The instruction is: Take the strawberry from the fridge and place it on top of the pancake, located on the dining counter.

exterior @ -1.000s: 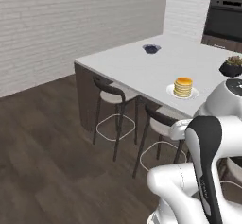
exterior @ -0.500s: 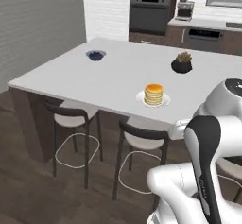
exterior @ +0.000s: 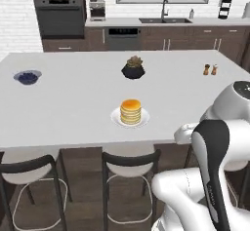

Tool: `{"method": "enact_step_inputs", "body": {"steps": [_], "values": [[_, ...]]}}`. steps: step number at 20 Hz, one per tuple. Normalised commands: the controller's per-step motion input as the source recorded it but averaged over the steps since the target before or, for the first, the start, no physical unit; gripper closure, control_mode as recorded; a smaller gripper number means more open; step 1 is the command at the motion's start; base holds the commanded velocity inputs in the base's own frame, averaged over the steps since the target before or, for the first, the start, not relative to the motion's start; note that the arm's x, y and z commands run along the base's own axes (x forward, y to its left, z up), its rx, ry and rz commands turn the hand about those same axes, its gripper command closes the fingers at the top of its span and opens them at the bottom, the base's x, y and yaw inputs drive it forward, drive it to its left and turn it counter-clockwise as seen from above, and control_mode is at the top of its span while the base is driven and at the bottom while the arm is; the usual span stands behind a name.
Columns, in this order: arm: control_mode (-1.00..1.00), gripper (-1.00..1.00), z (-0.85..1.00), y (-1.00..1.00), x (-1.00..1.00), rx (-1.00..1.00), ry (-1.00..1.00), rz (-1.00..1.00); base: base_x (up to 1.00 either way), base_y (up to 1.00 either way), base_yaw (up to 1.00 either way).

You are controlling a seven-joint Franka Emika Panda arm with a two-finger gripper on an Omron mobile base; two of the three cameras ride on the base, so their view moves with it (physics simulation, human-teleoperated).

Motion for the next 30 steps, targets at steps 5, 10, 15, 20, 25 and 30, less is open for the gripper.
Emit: {"method": "enact_step_inputs", "body": {"steps": [5,10,15,20,25,30], "values": [[1.00,1.00,0.00,0.00,0.00,0.00,0.00,0.00,0.81,0.68,-0.64],[1.00,1.00,0.00,0.00,0.00,0.00,0.00,0.00,0.57,0.77,-0.39],[1.00,1.00,0.00,0.00,0.00,0.00,0.00,0.00,0.16,0.44,-0.01],[1.00,1.00,0.00,0.00,0.00,0.00,0.00,0.00,0.00,0.18,0.23],[1.00,1.00,0.00,0.00,0.00,0.00,0.00,0.00,0.00,0.36,0.35],[1.00,1.00,0.00,0.00,0.00,0.00,0.00,0.00,-0.01,0.64,0.30]]}}
